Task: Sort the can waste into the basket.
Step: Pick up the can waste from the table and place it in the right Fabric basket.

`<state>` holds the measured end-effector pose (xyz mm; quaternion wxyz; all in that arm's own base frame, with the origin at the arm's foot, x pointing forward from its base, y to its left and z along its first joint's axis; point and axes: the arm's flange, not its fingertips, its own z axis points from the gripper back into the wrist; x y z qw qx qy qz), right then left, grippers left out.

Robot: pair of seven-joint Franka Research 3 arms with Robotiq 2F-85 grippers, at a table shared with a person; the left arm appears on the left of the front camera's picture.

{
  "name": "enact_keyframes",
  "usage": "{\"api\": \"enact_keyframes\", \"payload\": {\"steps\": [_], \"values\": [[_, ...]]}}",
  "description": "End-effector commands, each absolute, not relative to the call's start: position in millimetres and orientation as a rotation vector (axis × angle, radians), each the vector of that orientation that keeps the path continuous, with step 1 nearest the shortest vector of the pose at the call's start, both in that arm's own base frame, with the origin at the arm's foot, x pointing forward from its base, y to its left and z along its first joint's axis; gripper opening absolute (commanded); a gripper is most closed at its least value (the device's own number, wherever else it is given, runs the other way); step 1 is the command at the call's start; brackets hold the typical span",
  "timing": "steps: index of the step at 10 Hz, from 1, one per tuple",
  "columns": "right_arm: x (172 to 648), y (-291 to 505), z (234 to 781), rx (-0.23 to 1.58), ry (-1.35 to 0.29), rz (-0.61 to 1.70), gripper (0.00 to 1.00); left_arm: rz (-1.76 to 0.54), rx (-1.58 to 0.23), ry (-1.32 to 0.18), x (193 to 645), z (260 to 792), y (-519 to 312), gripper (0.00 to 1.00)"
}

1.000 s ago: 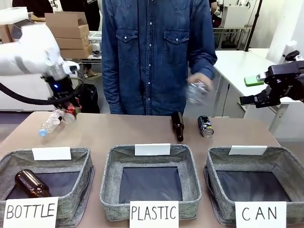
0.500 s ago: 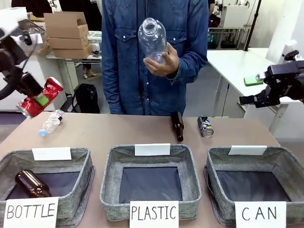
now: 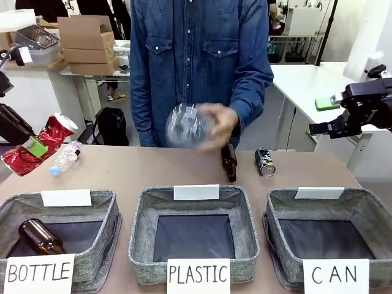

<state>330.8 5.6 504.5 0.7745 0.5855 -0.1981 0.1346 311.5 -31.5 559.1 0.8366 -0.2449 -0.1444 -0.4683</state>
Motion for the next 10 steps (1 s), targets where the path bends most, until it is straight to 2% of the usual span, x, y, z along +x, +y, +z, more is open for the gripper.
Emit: {"api": "enact_keyframes", "payload": {"steps": [1,3,5,7,8,10], "values": [[333.4,7.3,505.3,1.283,-0.456,0.312,1.00,-1.264,-0.714,-0.241,323.0,543.7,-67.5,0.37],[333.4,7.3,505.3,1.283,-0.456,0.312,1.00,-1.469,-0.746,-0.208,339.1,538.9,-133.8,0.37],[333.4,7.3,505.3,1.283,-0.456,0.312,1.00,-1.419,-0.674,-0.173,342.5,549.0,-118.8,0.37],[333.4,7.3,505.3,1.283,-0.456,0.312,1.00,-1.394,-0.575,-0.106,312.2,552.0,-59.8,0.37],[333.4,7.3,505.3,1.283,-0.456,0.312,1.00,-1.358,-0.551,-0.126,286.6,552.2,-30.7,0.37],[333.4,7.3,505.3,1.283,-0.456,0.312,1.00,-1.248,-0.549,-0.265,240.8,548.1,5.1,0.37]]}}
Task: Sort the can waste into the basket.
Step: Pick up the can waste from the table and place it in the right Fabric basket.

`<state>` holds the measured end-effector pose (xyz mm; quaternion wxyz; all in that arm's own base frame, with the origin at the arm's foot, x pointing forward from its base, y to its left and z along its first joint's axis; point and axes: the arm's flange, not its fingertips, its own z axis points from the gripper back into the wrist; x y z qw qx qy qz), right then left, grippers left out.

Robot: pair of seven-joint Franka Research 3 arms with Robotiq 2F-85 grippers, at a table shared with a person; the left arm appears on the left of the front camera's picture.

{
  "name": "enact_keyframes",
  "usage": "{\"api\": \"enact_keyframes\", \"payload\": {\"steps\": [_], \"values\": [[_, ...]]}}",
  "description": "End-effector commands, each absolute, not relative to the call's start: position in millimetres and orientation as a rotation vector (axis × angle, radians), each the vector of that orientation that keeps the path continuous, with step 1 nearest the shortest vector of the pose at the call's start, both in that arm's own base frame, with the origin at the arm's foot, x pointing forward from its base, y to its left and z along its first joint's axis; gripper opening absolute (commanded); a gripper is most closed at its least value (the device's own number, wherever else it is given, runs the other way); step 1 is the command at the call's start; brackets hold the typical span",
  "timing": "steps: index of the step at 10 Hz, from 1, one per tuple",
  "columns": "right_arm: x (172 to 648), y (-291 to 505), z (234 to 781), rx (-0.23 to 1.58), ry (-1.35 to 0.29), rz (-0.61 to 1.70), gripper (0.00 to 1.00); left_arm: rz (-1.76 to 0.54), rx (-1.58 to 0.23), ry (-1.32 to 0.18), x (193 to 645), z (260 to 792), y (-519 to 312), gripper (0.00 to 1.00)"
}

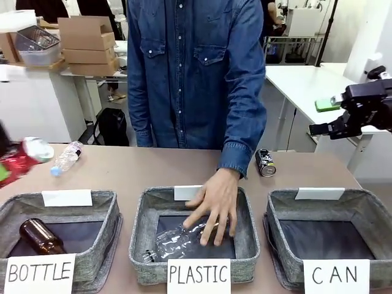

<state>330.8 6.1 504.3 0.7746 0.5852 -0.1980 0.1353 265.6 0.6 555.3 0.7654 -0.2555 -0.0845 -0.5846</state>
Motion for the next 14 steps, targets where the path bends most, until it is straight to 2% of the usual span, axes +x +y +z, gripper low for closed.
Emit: {"api": "enact_keyframes", "payload": {"steps": [1,2,4,7,8,10,12,13,14], "values": [[333.4,7.3,505.3,1.283,-0.456,0.312,1.00,-1.239,-0.569,-0.322,230.9,545.4,8.9,0.37],[333.4,7.3,505.3,1.283,-0.456,0.312,1.00,-1.212,-0.577,-0.341,232.6,542.7,6.6,0.37],[333.4,7.3,505.3,1.283,-0.456,0.312,1.00,-1.180,-0.668,-0.371,264.3,538.2,-20.5,0.37],[330.8,6.1,504.3,1.267,-0.429,0.293,1.00,-1.243,-0.699,-0.396,311.9,553.5,-143.5,0.37],[314.4,-44.3,544.5,1.176,-0.551,0.272,1.00,-1.258,-0.738,-0.382,323.4,564.8,-202.4,0.37],[269.9,-133.1,581.6,0.993,-0.707,0.172,1.00,-1.276,-0.846,-0.400,338.3,571.9,-305.0,0.37],[230.1,-195.1,580.5,0.814,-0.796,0.099,1.00,-1.281,-0.853,-0.288,335.3,561.2,-414.9,0.37],[220.1,-203.3,572.6,0.775,-0.824,0.081,1.00,-1.305,-0.815,-0.242,326.7,553.9,-466.2,0.37],[217.7,-204.1,559.9,0.829,-0.853,0.063,1.00,-1.323,-0.788,-0.212,316.8,545.8,-512.9,0.37]]}}
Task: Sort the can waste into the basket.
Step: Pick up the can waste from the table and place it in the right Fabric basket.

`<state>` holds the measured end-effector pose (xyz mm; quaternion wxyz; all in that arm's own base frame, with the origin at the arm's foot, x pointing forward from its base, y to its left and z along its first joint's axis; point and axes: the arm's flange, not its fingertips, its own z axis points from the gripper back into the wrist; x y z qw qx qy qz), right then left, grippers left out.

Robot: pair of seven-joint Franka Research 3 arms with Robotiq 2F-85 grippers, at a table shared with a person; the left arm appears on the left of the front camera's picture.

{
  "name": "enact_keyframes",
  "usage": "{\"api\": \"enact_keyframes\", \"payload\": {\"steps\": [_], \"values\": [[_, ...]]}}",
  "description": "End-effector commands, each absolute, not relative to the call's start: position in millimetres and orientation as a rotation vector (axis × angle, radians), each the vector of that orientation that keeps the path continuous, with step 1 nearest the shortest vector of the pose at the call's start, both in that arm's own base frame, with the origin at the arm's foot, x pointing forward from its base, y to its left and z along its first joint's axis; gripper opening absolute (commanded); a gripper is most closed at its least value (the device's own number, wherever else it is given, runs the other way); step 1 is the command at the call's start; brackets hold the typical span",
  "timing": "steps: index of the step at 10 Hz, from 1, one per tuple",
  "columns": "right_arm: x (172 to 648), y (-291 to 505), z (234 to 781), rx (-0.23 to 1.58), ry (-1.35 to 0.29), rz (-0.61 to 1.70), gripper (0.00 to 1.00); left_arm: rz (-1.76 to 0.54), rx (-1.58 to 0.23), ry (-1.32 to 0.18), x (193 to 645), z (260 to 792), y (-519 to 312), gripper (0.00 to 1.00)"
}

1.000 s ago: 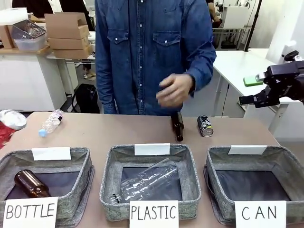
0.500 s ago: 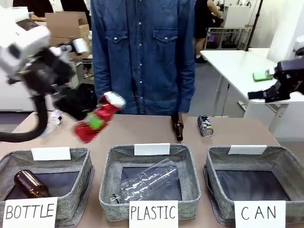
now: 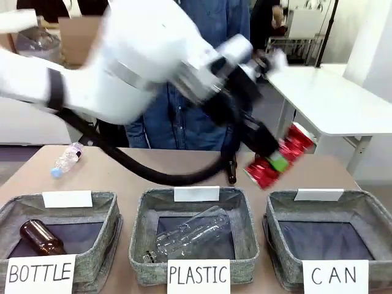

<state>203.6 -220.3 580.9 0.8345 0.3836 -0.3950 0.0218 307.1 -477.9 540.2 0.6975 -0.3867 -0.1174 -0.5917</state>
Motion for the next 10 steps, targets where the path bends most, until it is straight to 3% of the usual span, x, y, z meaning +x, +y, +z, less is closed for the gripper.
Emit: {"api": "enact_keyframes", "payload": {"steps": [1,2,3,4,6,10], "values": [[208.8,-210.6,590.8,0.826,-0.822,0.075,1.00,-1.311,-0.775,-0.208,306.0,539.6,-557.3,0.37],[208.8,-210.6,590.8,0.826,-0.822,0.075,1.00,-1.357,-0.691,-0.223,293.5,531.4,-598.2,0.37],[208.8,-210.6,590.8,0.826,-0.822,0.075,1.00,-1.440,-0.497,-0.157,308.1,520.4,-624.6,0.37],[208.8,-210.6,590.8,0.826,-0.822,0.075,1.00,-1.344,-0.790,-0.230,283.2,522.6,-560.3,0.37],[208.8,-210.6,590.8,0.826,-0.822,0.075,1.00,-1.387,-0.694,-0.204,281.8,503.7,-598.3,0.37],[208.8,-210.6,590.8,0.826,-0.822,0.075,1.00,-1.431,-0.585,-0.396,286.1,480.6,-579.8,0.37]]}}
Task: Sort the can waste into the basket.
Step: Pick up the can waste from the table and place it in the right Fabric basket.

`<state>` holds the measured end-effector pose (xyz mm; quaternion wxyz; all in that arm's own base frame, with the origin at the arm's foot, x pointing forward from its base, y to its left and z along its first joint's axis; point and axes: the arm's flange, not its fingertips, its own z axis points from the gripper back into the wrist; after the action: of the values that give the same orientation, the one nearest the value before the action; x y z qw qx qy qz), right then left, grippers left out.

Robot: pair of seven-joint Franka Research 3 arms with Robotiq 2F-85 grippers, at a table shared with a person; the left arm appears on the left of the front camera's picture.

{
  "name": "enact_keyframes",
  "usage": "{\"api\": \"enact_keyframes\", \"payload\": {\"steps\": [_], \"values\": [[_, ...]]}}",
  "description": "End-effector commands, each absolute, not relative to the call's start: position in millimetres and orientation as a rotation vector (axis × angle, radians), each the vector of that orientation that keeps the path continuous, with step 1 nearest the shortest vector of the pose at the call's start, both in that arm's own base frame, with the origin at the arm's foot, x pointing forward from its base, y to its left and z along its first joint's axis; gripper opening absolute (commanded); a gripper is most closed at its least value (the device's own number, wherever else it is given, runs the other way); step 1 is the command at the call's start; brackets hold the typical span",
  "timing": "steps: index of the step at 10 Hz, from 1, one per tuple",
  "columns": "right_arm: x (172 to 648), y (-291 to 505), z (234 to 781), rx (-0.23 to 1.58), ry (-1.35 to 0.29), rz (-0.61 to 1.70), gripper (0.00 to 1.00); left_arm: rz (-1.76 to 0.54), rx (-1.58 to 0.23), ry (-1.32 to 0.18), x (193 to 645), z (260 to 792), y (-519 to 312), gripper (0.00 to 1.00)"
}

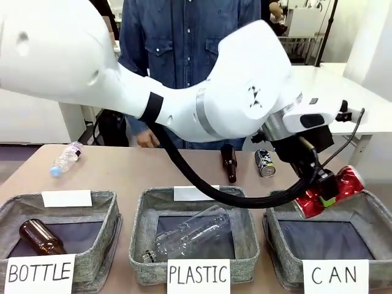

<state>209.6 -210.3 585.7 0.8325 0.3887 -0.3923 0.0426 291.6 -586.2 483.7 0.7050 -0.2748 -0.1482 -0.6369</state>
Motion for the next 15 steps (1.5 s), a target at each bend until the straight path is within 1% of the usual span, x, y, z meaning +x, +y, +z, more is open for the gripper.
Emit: {"api": "enact_keyframes", "payload": {"steps": [1,2,3,4,5,7,11,13,14,15], "values": [[208.8,-210.6,590.8,0.826,-0.822,0.075,1.00,-1.429,-0.554,-0.438,290.0,477.9,-579.9,0.37],[208.8,-210.6,590.8,0.826,-0.822,0.075,1.00,-1.436,-0.560,-0.448,292.7,475.2,-580.0,0.37],[208.8,-210.6,590.8,0.826,-0.822,0.075,1.00,-1.444,-0.570,-0.446,295.7,472.9,-580.0,0.46],[208.8,-210.6,590.8,0.826,-0.822,0.075,1.00,-1.468,-0.564,-0.432,296.8,470.1,-579.9,0.96],[208.8,-210.6,590.8,0.826,-0.822,0.075,1.00,-1.473,-0.568,-0.441,297.0,469.8,-580.3,1.00],[208.8,-210.6,590.8,0.826,-0.822,0.075,1.00,-1.476,-0.556,-0.465,294.4,469.3,-580.0,1.00],[208.8,-210.6,590.8,0.826,-0.822,0.075,1.00,-1.428,-0.568,-0.440,294.5,468.5,-572.8,1.00],[209.7,-210.3,585.8,0.825,-0.832,0.091,1.00,-1.403,-0.613,-0.279,291.5,480.6,-522.3,1.00],[224.7,-197.1,587.5,0.854,-0.835,0.060,1.00,-1.402,-0.636,-0.236,276.7,500.0,-475.7,1.00],[237.2,-183.9,586.4,0.855,-0.802,0.086,1.00,-1.395,-0.646,-0.208,258.7,518.9,-432.4,1.00]]}}
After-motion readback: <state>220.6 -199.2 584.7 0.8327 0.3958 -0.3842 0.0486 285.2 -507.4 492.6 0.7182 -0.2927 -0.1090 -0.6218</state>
